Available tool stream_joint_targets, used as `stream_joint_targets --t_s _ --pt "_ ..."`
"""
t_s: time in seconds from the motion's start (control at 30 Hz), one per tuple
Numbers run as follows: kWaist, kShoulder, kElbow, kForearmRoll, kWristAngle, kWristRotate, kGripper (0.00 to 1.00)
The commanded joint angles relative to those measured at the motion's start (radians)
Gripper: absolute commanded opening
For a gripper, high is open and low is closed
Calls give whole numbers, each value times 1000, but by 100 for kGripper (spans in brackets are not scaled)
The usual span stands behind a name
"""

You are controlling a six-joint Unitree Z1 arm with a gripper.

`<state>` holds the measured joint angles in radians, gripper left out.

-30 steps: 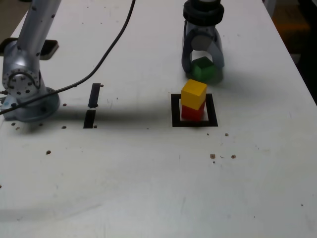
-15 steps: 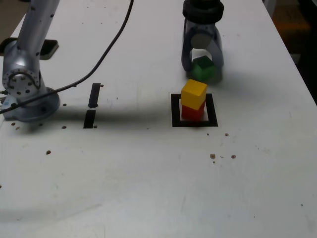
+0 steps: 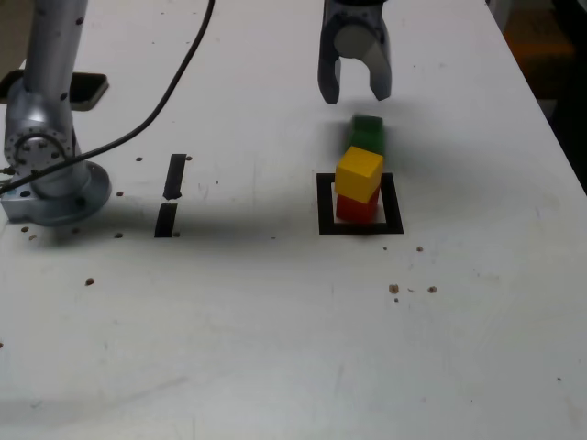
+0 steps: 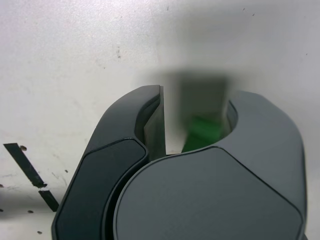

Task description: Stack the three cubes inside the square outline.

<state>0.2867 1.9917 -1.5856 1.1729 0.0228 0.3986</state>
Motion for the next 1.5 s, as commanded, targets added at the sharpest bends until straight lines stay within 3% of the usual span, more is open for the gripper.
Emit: stream_joint_targets --t_s 0.0,0.23,0.43,0.57,0.67,0.87,0.97,1.13,1.23,1.47 --pt "2 -18 -5 10 -4 3 27" --pt "2 -38 -3 18 -18 15 29" --pt "-4 -35 10 16 -68 85 60" --pt "-40 -38 10 8 -94 166 72" --pt "-86 -47 7 0 -66 204 77" --pt "-258 -112 7 -4 103 229 89" --pt "-283 -129 24 -8 132 229 91" --pt "-289 -141 71 -30 155 205 92" --pt "-283 -133 90 -49 151 179 92" --pt "-249 -89 83 -74 67 132 92"
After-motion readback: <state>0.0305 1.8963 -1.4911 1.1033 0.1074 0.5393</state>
